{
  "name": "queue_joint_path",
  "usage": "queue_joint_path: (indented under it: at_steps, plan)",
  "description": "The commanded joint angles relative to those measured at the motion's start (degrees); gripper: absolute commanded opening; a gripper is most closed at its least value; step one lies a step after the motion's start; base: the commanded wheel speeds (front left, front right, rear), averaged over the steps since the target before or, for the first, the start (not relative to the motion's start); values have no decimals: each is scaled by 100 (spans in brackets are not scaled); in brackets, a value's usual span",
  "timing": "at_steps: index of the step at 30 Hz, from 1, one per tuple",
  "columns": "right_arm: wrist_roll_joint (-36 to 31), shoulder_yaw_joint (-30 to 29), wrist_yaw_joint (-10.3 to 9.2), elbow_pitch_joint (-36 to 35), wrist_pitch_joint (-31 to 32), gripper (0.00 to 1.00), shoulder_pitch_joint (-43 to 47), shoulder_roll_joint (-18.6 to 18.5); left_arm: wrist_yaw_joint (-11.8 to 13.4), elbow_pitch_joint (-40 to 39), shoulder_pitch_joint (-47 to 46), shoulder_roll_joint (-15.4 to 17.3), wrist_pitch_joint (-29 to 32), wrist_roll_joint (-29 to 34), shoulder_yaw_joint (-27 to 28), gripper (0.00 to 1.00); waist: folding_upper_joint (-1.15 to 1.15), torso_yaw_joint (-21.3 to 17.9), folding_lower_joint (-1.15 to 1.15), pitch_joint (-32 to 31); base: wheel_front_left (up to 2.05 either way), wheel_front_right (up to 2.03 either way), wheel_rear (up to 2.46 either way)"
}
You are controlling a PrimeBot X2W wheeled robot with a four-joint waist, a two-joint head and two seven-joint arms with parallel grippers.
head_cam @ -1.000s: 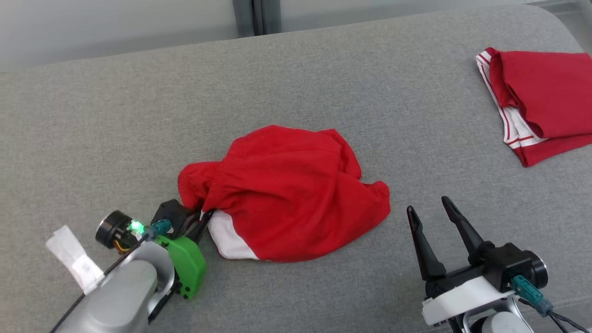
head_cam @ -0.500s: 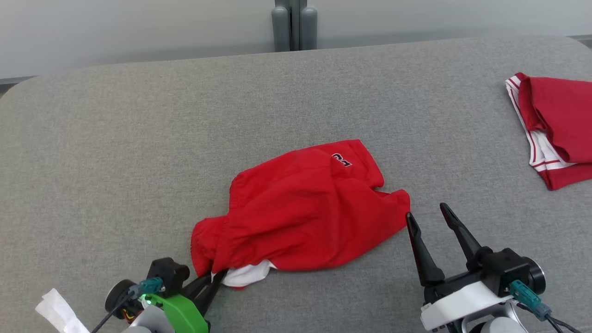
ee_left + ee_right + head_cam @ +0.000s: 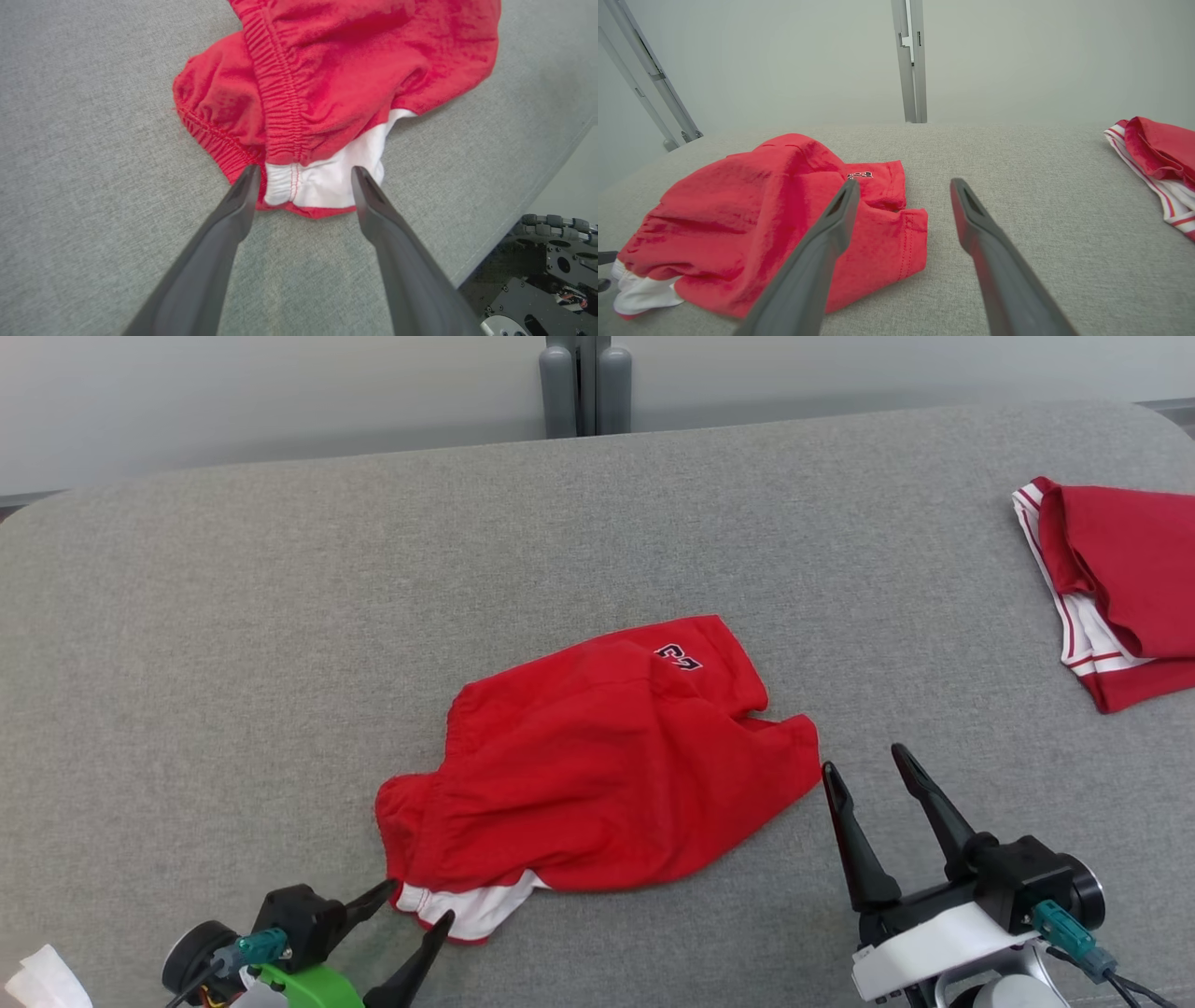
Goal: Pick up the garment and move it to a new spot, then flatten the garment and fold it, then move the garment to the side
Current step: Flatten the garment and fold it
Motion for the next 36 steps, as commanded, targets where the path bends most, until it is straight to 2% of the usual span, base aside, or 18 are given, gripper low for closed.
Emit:
queue_joint_path:
  at_steps: [1, 6, 7, 10, 11, 12, 13, 15, 17, 23, 24, 25, 26, 28, 29, 31, 35, 36]
  plan:
    - [24, -24, -7, -21, 0, 100, -5, -8, 55, -79, 58, 94, 21, 34, 23, 100, 0, -1, 0, 15, 0, 0, 0]
    - [13, 22, -7, 7, 0, 100, -35, 6, 121, -108, -120, 179, 119, 194, -29, 100, 0, -4, 0, 34, 0, 0, 0]
    - [16, 30, -7, 12, 0, 100, -52, 8, 113, -72, -155, 194, 159, 228, -50, 96, 0, -11, 0, 37, 0, 0, 0]
    - [38, 54, -7, 15, 0, 100, -79, -8, 76, 56, -258, 200, 208, 348, -111, 92, 0, -37, 0, 44, 0, 0, 0]
    - [40, 53, -7, 10, 0, 100, -75, -23, 69, 88, -277, 145, 227, 322, -115, 87, 0, -44, 0, 44, 0, 0, 0]
    - [41, 49, -7, 7, 0, 100, -71, -33, 79, 100, -293, 106, 242, 302, -116, 78, 0, -51, 0, 44, 0, 0, 0]
    - [42, 50, -7, 5, 0, 100, -65, -46, 78, 132, -318, 91, 261, 301, -122, 58, 0, -65, 0, 44, 0, 0, 0]
    - [37, 47, -7, -3, 0, 100, -47, -54, 55, 189, -340, 74, 278, 291, -134, 31, 0, -90, 0, 47, 0, 0, 0]
    - [25, 30, -7, -3, 0, 100, -34, -63, 2, 231, -319, 23, 313, 173, -119, 0, 0, -113, 0, 50, 0, 0, 0]
    - [13, 16, -7, -14, 0, 100, -35, -64, -54, 316, -254, 0, 427, -71, -91, 0, 0, -187, 0, 44, 0, 0, 0]
    - [12, 13, -7, -16, 0, 100, -23, -60, -59, 310, -242, -1, 442, -80, -89, 4, 0, -196, 0, 35, 0, 0, 0]
    - [12, 12, -7, -18, 0, 100, -3, -56, -62, 306, -231, 8, 453, -96, -91, 12, 0, -206, 0, 21, 0, 0, 0]
    - [11, 11, -7, -17, 0, 100, 14, -53, -63, 315, -225, 21, 443, -108, -89, 25, 0, -211, 0, 10, 0, 0, 0]
    - [11, 19, -7, 0, 0, 100, 49, -46, -71, 353, -180, 44, 461, -152, -93, 61, 0, -227, 0, -27, 0, 0, 0]
    - [13, 26, -7, 6, 0, 100, 57, -44, -79, 374, -162, 56, 472, -178, -98, 90, 0, -235, 0, -42, 0, 0, 0]
    - [19, 27, -7, 3, 0, 100, 56, -41, -88, 405, -152, 76, 500, -198, -111, 94, 0, -245, 0, -66, 0, 0, 0]
    - [22, 24, -7, -21, 0, 100, 81, -39, -103, 454, -120, 102, 502, -194, -149, 78, 0, -254, 0, -95, 0, 0, 0]
    - [21, 26, -7, -27, 0, 100, 84, -41, -105, 476, -118, 101, 489, -198, -155, 79, 0, -256, 0, -96, 0, 0, 0]
